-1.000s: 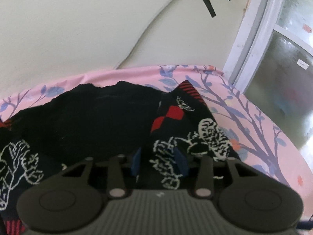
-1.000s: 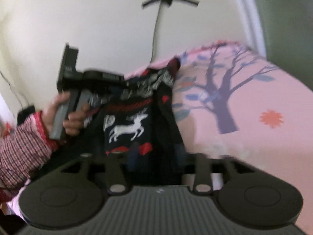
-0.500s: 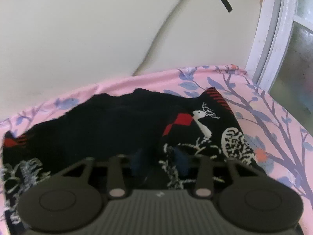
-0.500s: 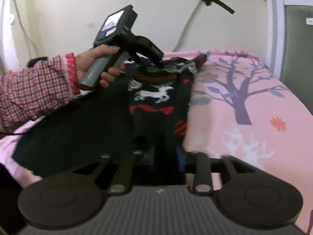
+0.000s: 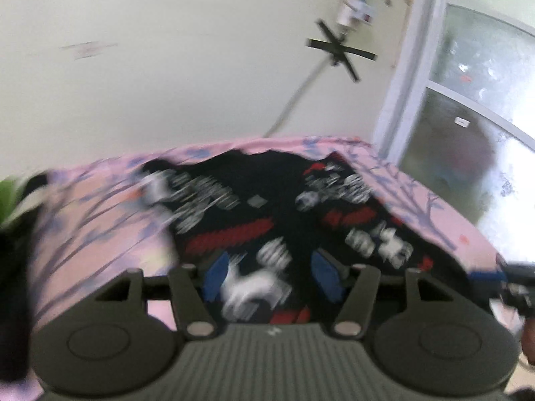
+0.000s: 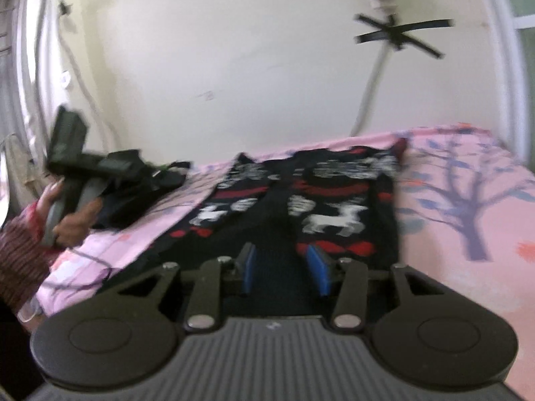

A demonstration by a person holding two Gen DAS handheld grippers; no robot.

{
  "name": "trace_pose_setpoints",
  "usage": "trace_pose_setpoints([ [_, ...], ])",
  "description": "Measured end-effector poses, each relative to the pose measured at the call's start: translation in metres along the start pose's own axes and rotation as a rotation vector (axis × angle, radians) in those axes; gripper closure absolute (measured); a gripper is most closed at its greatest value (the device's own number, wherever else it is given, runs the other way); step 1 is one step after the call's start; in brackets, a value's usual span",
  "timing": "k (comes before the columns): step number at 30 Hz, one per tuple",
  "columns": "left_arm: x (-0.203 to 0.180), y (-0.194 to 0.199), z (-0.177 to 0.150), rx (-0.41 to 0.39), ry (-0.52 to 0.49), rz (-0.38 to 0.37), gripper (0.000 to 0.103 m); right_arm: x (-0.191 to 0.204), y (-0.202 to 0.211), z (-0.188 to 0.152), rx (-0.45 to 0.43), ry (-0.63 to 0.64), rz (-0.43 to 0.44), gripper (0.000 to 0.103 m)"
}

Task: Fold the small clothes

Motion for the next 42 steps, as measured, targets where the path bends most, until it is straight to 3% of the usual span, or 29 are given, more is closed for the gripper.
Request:
trace_pose_setpoints([
  [5,0.027,0.072,-0.05,-0.033,0.111,0.09,0.046,0.055,-0.06,0.008,0.069,0.159,0.163,0.061],
  [9,0.029,0.125,-0.081,-0.075,0.117,0.168,0.045,0.104,-0.111,0.001,0.173,0.306,0.277,0.047],
  [11,0.03,0.149,-0.093,-0.092,0.11,0.203,0.041,0.124,-0.128,-0.007,0.206,0.374,0.334,0.047],
  [12,0.031,0.16,-0.099,-0.098,0.117,0.217,0.037,0.132,-0.136,-0.012,0.225,0.416,0.346,0.053],
  [13,0.032,0.168,-0.104,-0.101,0.129,0.226,0.035,0.139,-0.143,-0.018,0.239,0.463,0.332,0.064],
  [14,0.034,0.174,-0.108,-0.102,0.145,0.231,0.035,0.144,-0.151,-0.024,0.251,0.518,0.299,0.086],
  [15,0.034,0.177,-0.111,-0.102,0.159,0.232,0.035,0.144,-0.154,-0.025,0.232,0.552,0.27,0.098],
  [16,0.034,0.179,-0.113,-0.105,0.168,0.23,0.035,0.141,-0.155,-0.021,0.24,0.527,0.267,0.099],
  [18,0.034,0.179,-0.113,-0.114,0.187,0.202,0.035,0.134,-0.152,-0.015,0.254,0.436,0.266,0.099],
  [22,0.027,0.149,-0.103,-0.077,0.206,0.082,0.031,0.13,-0.129,-0.026,0.275,0.435,0.28,0.091],
  [24,0.019,0.125,-0.1,-0.016,0.198,0.054,0.031,0.108,-0.101,-0.01,0.219,0.338,0.281,0.071],
  [27,0.008,0.095,-0.105,0.078,0.18,0.022,0.031,0.053,-0.045,0.013,0.081,0.185,0.138,0.07],
  [30,0.002,0.077,-0.114,0.148,0.19,-0.016,0.031,-0.007,0.012,0.01,0.051,0.053,-0.032,0.064],
  [33,-0.006,0.071,-0.121,0.175,0.206,-0.05,0.037,-0.043,0.054,-0.013,0.072,-0.039,-0.155,0.051],
  [35,-0.009,0.067,-0.124,0.192,0.223,-0.05,0.059,-0.054,0.069,-0.031,0.094,-0.085,-0.181,0.051],
  [37,-0.015,0.064,-0.125,0.201,0.212,0.0,0.094,-0.056,0.074,-0.049,0.118,-0.107,-0.171,0.053],
  [38,-0.016,0.064,-0.126,0.206,0.218,0.013,0.094,-0.054,0.073,-0.057,0.13,-0.107,-0.155,0.071],
  [39,-0.016,0.067,-0.126,0.208,0.233,0.017,0.095,-0.052,0.074,-0.063,0.124,-0.095,-0.161,0.096],
  [42,-0.025,0.09,-0.127,0.199,0.19,0.058,0.096,-0.053,0.083,-0.062,0.098,-0.093,-0.196,0.1],
])
Point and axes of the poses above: each gripper's, at about its wrist camera, not at the fingertips, and y roughly against the way its jaws point, x to its left, z to its top, the point moved 2 cm from there along -y, roughly the way its jaws point, and after that the axes turned 5 degrees about -x, right-handed, at the moved point
